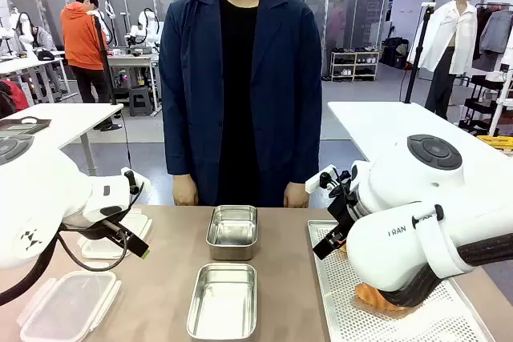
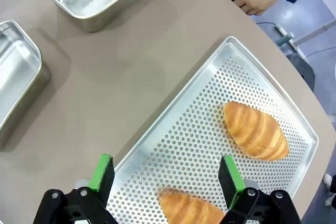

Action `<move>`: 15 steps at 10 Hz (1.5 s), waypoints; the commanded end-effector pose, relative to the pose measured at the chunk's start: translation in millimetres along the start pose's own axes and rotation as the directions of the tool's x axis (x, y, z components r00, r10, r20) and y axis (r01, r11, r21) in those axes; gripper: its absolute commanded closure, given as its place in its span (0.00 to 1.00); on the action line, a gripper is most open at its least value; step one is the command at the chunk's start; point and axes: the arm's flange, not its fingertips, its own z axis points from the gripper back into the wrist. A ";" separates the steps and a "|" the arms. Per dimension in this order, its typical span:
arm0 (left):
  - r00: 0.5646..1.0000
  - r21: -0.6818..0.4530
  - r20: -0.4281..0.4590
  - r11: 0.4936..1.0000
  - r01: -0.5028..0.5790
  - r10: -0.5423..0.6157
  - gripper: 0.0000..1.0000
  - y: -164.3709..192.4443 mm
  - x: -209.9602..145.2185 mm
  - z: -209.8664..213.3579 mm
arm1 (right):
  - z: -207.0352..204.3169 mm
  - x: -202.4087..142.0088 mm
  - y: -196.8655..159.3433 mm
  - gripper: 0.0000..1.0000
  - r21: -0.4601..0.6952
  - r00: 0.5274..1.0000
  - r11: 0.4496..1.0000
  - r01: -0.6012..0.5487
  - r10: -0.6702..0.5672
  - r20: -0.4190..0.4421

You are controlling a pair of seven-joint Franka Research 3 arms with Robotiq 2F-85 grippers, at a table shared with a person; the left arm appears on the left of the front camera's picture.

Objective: Place the bread into the airtight container.
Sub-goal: Pick up a Butter Roll and place it into an empty Airtight Container.

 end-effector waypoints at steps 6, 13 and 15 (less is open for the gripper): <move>1.000 0.000 0.000 1.000 0.000 0.000 0.00 -0.2 0.1 0.0 | 0.0 0.0 0.0 0.00 0.000 1.000 1.000 0.000 0.000 0.000; 1.000 -0.117 0.007 0.993 0.012 -0.011 0.00 27.2 64.1 131.5 | 159.1 56.0 -66.6 0.00 0.062 0.998 0.996 0.065 -0.066 0.022; 0.999 -0.150 0.043 0.989 0.008 -0.001 0.00 39.7 72.9 227.3 | 242.4 57.1 -95.5 0.00 0.050 0.994 0.994 0.095 -0.092 -0.065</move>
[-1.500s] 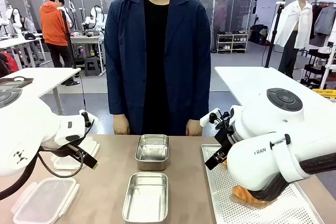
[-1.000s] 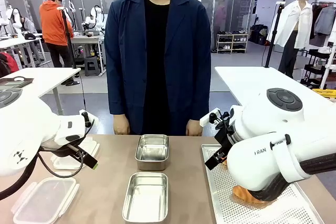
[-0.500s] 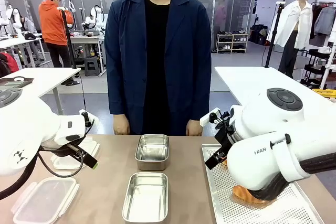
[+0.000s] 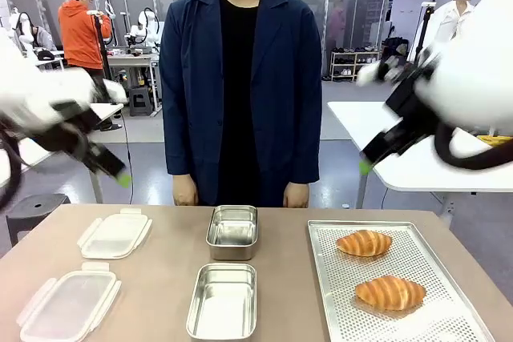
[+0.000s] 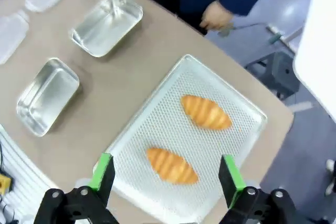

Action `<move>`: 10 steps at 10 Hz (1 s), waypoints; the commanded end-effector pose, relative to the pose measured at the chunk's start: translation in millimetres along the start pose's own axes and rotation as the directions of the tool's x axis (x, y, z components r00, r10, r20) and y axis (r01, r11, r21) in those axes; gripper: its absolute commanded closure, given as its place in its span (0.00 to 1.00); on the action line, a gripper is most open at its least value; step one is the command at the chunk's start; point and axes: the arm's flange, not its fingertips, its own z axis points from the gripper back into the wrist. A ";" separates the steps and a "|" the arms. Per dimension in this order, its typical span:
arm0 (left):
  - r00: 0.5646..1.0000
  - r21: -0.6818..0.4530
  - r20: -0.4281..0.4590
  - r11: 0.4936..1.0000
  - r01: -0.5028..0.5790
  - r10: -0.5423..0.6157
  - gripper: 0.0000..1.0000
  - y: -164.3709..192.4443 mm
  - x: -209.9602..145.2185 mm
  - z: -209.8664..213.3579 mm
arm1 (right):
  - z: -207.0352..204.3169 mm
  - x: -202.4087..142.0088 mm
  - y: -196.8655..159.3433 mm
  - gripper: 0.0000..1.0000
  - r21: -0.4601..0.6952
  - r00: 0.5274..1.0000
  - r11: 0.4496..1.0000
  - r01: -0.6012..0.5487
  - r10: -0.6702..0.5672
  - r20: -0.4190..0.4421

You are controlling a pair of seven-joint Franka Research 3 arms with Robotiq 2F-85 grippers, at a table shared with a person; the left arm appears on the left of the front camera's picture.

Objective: Place the bread into the airtight container.
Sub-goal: Pick up a Butter Roll and place it into an empty Airtight Container.

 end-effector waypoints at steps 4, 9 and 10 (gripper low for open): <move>0.996 -0.053 0.087 0.999 -0.012 0.017 0.00 6.7 -12.2 199.5 | 167.1 -36.0 -24.1 0.00 0.047 0.997 0.999 0.001 0.003 -0.081; 0.984 -0.025 0.166 0.997 -0.067 0.070 0.00 14.3 -61.9 287.6 | 243.3 -105.3 -50.0 0.00 -0.031 0.996 0.997 0.065 -0.067 -0.066; 0.967 -0.006 0.191 0.986 -0.169 0.167 0.00 19.4 -63.2 289.3 | 243.0 -106.7 -51.2 0.00 -0.041 0.996 0.996 0.084 -0.085 -0.028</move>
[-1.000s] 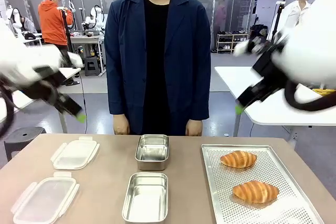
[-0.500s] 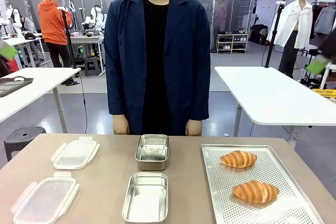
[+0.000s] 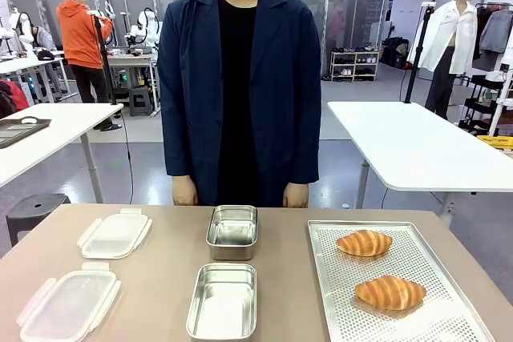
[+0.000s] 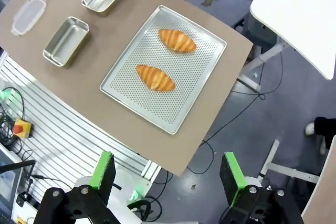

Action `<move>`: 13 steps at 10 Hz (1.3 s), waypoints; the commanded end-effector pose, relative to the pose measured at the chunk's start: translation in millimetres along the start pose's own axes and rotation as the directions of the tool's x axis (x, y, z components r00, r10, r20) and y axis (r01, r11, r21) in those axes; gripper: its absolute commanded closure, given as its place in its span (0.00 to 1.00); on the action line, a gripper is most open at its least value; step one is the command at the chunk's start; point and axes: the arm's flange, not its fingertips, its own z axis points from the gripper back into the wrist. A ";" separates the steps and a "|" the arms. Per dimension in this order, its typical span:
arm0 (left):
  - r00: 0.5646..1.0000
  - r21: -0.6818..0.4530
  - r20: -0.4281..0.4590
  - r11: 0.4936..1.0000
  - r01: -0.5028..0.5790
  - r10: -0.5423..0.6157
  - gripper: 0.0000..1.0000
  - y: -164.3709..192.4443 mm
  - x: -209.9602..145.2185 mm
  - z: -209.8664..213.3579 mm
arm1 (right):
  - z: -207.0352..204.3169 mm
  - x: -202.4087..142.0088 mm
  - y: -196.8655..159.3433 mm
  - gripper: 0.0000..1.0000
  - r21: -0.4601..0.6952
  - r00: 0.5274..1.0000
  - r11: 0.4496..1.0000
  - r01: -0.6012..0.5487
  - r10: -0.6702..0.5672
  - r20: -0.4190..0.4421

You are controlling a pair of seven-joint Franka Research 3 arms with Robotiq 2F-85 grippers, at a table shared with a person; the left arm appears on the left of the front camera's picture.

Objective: Place the bread into the airtight container.
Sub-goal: Pick up a Butter Roll and place it into an empty Airtight Container.

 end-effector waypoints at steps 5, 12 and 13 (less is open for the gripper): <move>1.000 -0.013 -0.009 1.000 0.028 -0.028 0.00 -3.3 3.0 -5.0 | -0.1 1.2 2.5 0.00 0.003 1.000 1.000 -0.006 0.006 -0.002; 1.000 -0.013 -0.009 1.000 0.028 -0.028 0.00 -3.3 3.0 -5.0 | -37.0 30.0 35.4 0.00 -0.004 0.452 0.457 -0.890 0.879 -0.153; 1.000 -0.013 -0.009 1.000 0.028 -0.028 0.00 -3.3 3.0 -5.0 | -61.2 37.1 38.8 0.00 0.061 0.407 0.420 -0.905 0.900 -0.158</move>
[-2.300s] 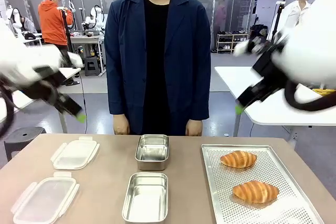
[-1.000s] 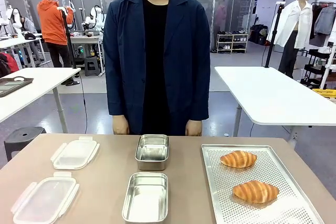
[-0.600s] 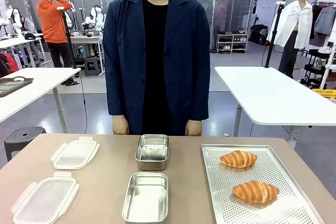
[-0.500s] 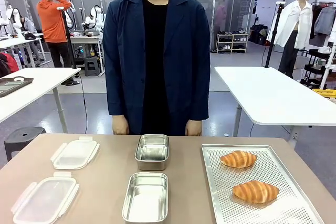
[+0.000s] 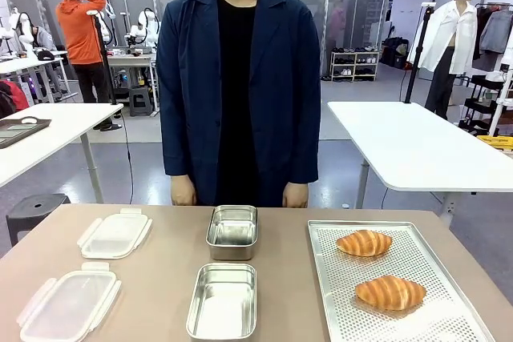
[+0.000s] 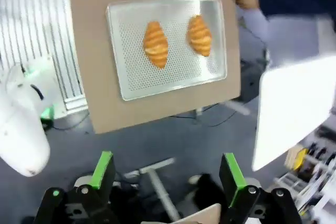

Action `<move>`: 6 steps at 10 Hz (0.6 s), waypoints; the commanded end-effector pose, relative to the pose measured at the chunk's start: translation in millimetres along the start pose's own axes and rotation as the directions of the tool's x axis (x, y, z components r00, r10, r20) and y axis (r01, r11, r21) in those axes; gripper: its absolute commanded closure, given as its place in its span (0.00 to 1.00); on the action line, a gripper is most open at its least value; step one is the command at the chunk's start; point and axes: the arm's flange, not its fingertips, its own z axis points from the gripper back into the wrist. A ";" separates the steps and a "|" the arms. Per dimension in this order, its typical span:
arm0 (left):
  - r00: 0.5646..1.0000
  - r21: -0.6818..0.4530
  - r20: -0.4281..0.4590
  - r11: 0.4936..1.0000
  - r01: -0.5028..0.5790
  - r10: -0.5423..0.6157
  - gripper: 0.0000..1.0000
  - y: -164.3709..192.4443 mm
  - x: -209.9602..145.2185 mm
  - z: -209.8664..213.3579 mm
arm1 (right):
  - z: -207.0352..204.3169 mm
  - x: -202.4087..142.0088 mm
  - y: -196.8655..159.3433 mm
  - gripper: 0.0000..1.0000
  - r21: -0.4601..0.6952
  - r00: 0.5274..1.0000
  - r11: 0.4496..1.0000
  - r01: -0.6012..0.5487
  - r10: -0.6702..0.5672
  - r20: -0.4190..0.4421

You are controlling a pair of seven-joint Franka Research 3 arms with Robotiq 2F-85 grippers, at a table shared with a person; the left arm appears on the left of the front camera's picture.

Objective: Place the bread into the airtight container.
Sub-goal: Pick up a Butter Roll and place it into an empty Airtight Container.

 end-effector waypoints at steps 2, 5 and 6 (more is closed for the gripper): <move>1.000 -0.021 0.003 1.000 0.018 -0.018 0.00 -1.5 1.0 -0.5 | -64.1 13.3 -26.8 0.00 0.027 0.997 0.997 -0.070 0.069 0.034; 1.000 -0.021 0.003 1.000 0.018 -0.018 0.00 -1.5 1.0 -0.5 | -165.6 29.0 -32.0 0.00 0.125 0.997 0.992 -0.010 0.000 0.079; 1.000 -0.021 0.003 1.000 0.018 -0.018 0.00 -1.5 1.0 -0.5 | -186.2 31.0 -30.6 0.00 0.132 1.000 0.991 -0.005 0.002 0.029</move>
